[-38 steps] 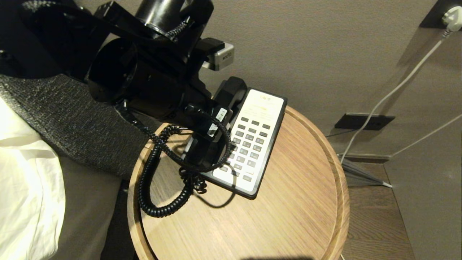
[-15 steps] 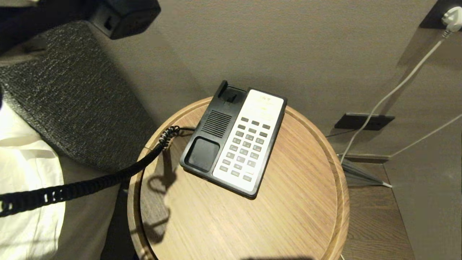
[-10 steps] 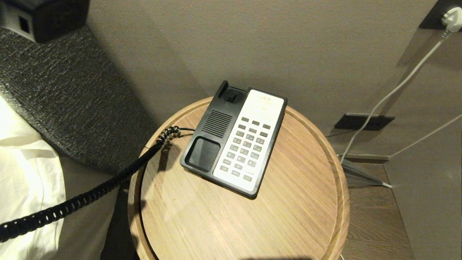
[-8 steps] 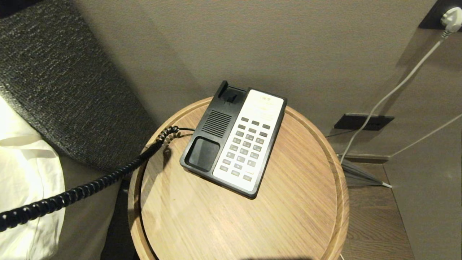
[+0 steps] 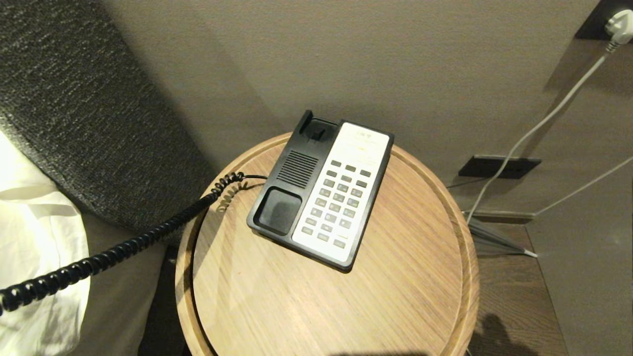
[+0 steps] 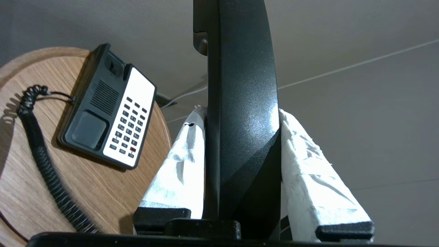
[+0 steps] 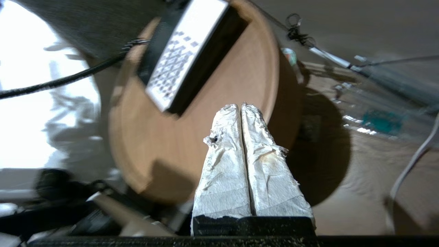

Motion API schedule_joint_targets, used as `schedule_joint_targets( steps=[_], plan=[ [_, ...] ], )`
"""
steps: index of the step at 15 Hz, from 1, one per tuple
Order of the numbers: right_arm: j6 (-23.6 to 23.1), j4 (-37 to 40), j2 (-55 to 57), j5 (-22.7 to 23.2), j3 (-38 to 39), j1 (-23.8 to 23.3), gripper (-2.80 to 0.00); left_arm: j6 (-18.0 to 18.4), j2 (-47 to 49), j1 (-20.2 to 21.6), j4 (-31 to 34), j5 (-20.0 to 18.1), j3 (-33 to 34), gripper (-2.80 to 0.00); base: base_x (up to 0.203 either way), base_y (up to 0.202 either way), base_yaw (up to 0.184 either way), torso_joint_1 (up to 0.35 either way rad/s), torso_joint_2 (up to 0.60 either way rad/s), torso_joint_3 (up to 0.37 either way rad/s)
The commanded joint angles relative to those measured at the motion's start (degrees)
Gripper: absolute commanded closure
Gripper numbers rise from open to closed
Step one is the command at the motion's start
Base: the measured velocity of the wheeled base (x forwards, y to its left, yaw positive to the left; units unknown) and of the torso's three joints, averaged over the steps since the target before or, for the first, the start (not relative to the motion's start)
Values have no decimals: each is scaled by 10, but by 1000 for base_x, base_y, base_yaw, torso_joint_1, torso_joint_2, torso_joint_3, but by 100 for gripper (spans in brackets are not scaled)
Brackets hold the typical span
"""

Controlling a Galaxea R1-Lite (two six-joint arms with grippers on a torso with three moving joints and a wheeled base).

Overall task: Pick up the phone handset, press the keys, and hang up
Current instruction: Dial the number

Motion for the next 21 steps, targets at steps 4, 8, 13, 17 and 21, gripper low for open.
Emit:
schedule_joint_targets(
  steps=[4,8,13,17,21],
  plan=[
    [-33,-49,291,-87,-111,163,0,-2,3,2,2,1,1,0,0,0,0,0,0,0],
    [-4,-68,383,-189,-224,276,0,-1,0,2,2,1,7,0,0,0,0,0,0,0],
    [31,-49,414,-256,-238,407,0,1,-3,1,5,1,7,0,0,0,0,0,0,0],
    [31,-57,445,-277,-235,419,0,2,0,1,4,1,7,0,0,0,0,0,0,0],
    [33,-75,467,-300,-236,421,0,3,-1,1,4,1,9,0,0,0,0,0,0,0]
  ],
)
